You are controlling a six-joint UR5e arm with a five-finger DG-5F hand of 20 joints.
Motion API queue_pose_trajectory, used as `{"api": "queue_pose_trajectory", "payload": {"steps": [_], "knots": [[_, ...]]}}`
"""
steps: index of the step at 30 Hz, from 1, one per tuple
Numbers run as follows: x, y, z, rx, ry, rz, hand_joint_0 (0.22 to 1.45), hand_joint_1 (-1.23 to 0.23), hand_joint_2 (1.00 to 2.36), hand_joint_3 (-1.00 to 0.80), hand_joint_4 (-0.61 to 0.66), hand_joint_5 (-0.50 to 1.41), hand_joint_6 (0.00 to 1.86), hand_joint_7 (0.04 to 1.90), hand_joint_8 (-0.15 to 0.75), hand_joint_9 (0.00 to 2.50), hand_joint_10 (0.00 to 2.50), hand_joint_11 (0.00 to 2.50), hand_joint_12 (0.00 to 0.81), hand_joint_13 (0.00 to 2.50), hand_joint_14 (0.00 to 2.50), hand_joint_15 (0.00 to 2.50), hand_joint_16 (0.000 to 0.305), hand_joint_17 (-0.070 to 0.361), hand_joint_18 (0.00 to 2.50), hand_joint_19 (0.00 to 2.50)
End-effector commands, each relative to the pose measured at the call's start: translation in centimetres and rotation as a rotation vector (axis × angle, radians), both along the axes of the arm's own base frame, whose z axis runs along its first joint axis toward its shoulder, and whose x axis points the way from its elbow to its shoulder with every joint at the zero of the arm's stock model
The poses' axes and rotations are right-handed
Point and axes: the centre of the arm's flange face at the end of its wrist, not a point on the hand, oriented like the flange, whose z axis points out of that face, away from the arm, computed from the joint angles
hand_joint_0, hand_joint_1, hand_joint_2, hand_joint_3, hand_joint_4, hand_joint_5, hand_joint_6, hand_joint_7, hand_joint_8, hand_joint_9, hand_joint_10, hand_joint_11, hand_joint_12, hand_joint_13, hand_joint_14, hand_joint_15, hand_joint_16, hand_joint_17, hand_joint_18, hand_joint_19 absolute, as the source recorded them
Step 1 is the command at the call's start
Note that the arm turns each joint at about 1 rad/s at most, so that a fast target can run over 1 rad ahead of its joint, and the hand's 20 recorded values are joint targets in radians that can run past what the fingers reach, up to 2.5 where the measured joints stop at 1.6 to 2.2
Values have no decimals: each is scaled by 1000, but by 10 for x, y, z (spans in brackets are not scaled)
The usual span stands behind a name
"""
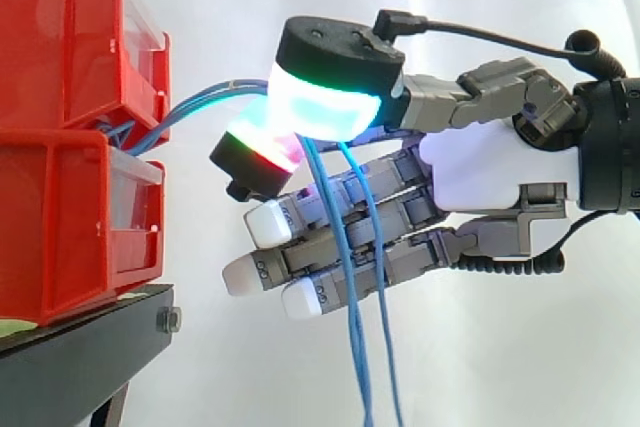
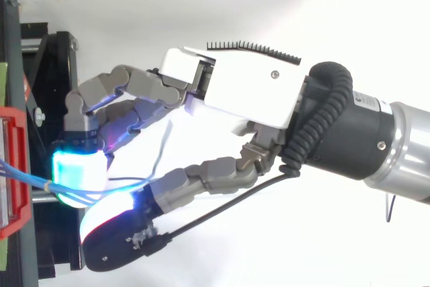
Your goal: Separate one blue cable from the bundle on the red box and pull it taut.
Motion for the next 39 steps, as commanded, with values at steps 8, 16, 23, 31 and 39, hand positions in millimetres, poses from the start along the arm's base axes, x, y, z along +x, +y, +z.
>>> {"api": "queue_pose_trajectory", "payload": {"steps": [8, 16, 23, 31, 39], "knots": [[0, 0, 0, 11, 3, 1, 525, -777, 1000, -500, 146, -156, 889, 1084, 359, 893, 15, 562, 404, 643, 7, 233, 48, 107, 704, 292], [-1, 0, 1, 11, 3, 1, 521, -584, 1000, -500, 146, -150, 879, 1101, 375, 913, 12, 559, 415, 646, 8, 239, 49, 111, 691, 322], [-1, 0, -1, 10, 6, 1, 599, -749, 1011, -7, 59, -163, 916, 1058, 400, 911, 10, 573, 449, 673, 7, 235, 56, 126, 750, 286], [-1, 0, -1, 10, 4, 1, 749, -933, 1012, -335, 24, -196, 923, 1046, 328, 836, 14, 578, 386, 631, 7, 220, 45, 101, 685, 284], [-1, 0, 0, 10, 4, 1, 789, -929, 1000, -500, 39, -187, 920, 1067, 330, 870, 12, 590, 381, 654, 8, 225, 43, 98, 713, 279]]}}
